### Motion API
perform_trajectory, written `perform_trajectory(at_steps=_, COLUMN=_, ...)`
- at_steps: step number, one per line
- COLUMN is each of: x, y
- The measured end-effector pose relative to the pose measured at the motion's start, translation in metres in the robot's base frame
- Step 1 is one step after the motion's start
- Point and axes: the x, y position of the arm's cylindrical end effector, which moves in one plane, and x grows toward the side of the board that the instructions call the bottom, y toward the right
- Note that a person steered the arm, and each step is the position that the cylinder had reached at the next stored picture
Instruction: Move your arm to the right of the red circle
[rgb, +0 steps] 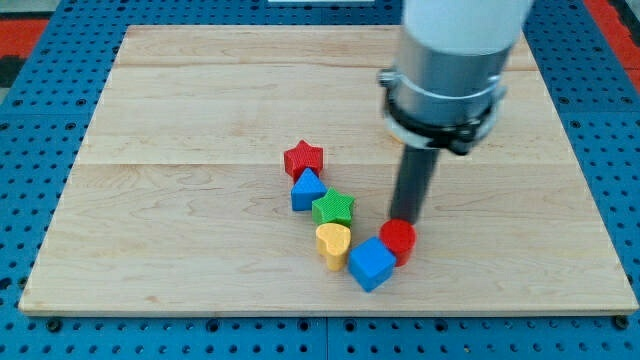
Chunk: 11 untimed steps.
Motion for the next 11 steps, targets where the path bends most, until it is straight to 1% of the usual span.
perform_trajectory(at_steps=1, x=0.000, y=-0.074)
perform_trajectory(at_steps=2, x=0.000, y=-0.082)
perform_trajectory(at_steps=3, x=-0.003, y=-0.073)
perform_trajectory(at_steps=4, x=-0.012, y=-0.050)
perform_trajectory(at_steps=5, x=-0.033, y=0.041)
perform_trajectory(at_steps=6, x=-0.014, y=0.095)
perform_trajectory(at_steps=7, x=-0.007, y=0.166)
perform_trajectory(at_steps=8, x=0.042, y=0.168)
perform_trajectory(at_steps=9, x=0.062, y=0.142)
perform_trajectory(at_steps=10, x=0.062, y=0.072)
perform_trajectory(at_steps=11, x=0.047, y=0.012)
